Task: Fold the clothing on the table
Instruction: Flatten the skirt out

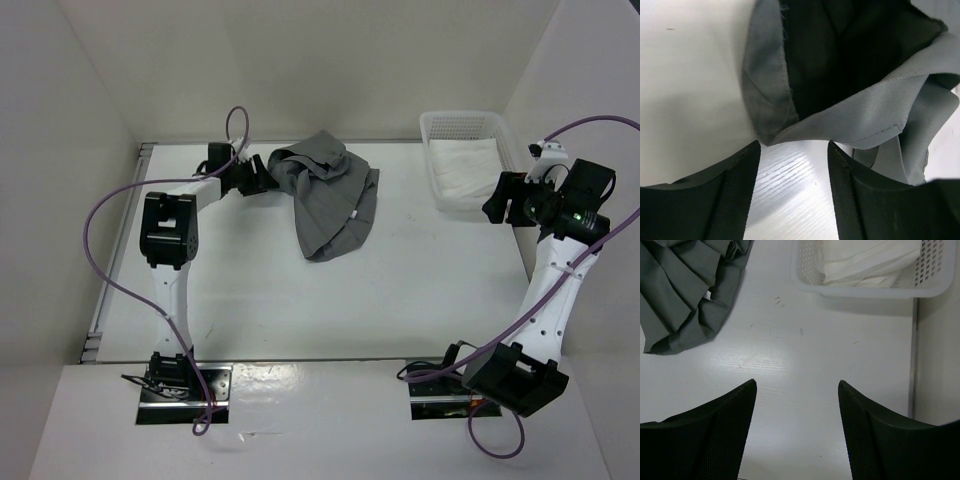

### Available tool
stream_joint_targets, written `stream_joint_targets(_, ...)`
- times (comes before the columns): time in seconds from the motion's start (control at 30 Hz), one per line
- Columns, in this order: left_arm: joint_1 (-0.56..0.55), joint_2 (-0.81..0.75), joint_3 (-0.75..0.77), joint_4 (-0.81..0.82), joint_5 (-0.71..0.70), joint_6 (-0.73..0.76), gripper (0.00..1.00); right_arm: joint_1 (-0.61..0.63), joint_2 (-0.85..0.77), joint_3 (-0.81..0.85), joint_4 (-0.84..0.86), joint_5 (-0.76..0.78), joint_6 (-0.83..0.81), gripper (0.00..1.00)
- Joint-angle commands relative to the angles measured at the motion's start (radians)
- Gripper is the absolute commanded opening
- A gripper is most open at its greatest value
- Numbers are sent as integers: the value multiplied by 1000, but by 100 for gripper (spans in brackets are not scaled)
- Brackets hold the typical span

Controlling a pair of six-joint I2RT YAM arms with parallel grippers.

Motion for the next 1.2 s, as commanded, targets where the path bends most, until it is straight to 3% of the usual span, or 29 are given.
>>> stream_joint_targets(0.0, -23, 48, 3, -38, 20, 0, 63, -10, -29, 14, -11, -36, 10, 71)
stream_joint_targets(0.2, -23, 57, 12, -47, 20, 9, 52, -10, -29, 24, -11, -36, 10, 71)
stream_joint_targets(0.67, -12, 97, 96, -87, -1, 36, 46, -19, -20, 14, -11, -45, 10, 71)
stream_joint_targets(0.77, -1, 110, 139, -108, -1, 36, 39, -28, -20, 14, -11, -45, 10, 71)
stream_joint_targets(0.9, 20, 128, 184, -121, 8, 27, 23, -37, -20, 14, -11, -54, 10, 71)
stream_joint_targets(1.03, 31, 128, 231, -183, -12, 44, 2, -37, -11, 14, -11, -65, 10, 71)
stream_joint_targets(1.17, 31, 52, 221, -242, -21, 94, 0, -37, -1, 27, -33, -109, 1, 70)
